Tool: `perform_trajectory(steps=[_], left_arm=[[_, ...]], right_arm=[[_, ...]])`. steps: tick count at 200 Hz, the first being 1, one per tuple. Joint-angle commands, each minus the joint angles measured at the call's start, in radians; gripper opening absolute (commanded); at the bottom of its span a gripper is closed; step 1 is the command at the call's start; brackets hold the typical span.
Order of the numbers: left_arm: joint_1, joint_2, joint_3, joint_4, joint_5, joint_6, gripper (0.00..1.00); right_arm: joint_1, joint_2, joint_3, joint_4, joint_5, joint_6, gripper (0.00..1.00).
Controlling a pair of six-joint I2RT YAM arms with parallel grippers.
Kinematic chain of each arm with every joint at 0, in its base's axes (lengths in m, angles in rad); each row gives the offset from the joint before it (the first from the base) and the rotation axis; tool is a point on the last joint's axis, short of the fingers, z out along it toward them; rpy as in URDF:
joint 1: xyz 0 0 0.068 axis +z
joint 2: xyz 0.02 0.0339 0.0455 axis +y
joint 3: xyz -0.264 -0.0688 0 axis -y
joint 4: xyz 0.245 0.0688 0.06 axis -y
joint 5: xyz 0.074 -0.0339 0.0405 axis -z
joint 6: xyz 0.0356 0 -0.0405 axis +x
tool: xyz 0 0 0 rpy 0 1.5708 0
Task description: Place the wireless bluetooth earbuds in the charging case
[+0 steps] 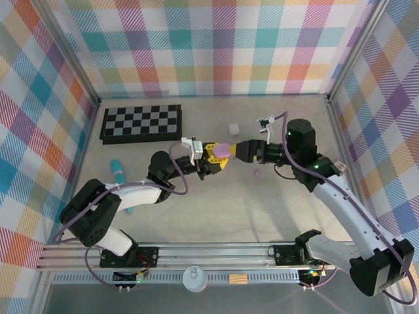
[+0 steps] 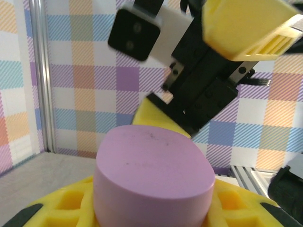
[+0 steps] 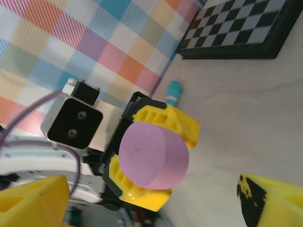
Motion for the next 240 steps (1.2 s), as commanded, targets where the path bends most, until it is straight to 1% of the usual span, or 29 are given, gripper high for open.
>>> perform_trajectory(steps=[1,16,20,35,53,65,91,124,155,186,240], left_arm=[[0.010,-0.029,-0.021,0.041,0.072,-0.029,0.33],[0.010,-0.029,-0.025,0.042,0.090,-0.048,0.32],[0.010,-0.030,-0.025,0.041,0.095,-0.053,0.32],[0.010,-0.033,-0.025,0.041,0.104,-0.060,0.32],[0.010,-0.033,-0.024,0.042,0.110,-0.060,0.32],[0.010,-0.035,-0.023,0.041,0.110,-0.061,0.32],[0.010,-0.037,-0.025,0.043,0.117,-0.063,0.32],[0.010,-0.040,-0.028,0.043,0.128,-0.068,0.32],[0.011,-0.042,-0.041,0.043,0.131,-0.059,0.32],[0.011,-0.051,-0.048,0.043,0.137,-0.056,0.32],[0.011,-0.055,-0.061,0.043,0.133,-0.044,0.32]], right_arm=[[0.027,-0.038,0.054,-0.209,0.110,-0.468,0.95],[0.045,-0.044,0.051,-0.171,0.132,-0.589,1.00],[0.052,-0.043,0.051,-0.166,0.132,-0.645,1.00],[0.078,-0.021,0.066,-0.166,0.114,-0.768,0.99],[0.099,0.032,0.097,-0.190,0.109,-0.863,0.99],[0.106,0.064,0.118,-0.199,0.115,-0.895,0.99],[0.107,0.102,0.132,-0.148,0.143,-0.883,0.99],[0.106,0.117,0.125,-0.090,0.250,-0.859,0.99],[0.105,0.114,0.137,-0.068,0.251,-0.831,1.00],[0.102,0.118,0.150,-0.060,0.290,-0.811,1.00],[0.089,0.136,0.177,-0.042,0.270,-0.756,1.00]])
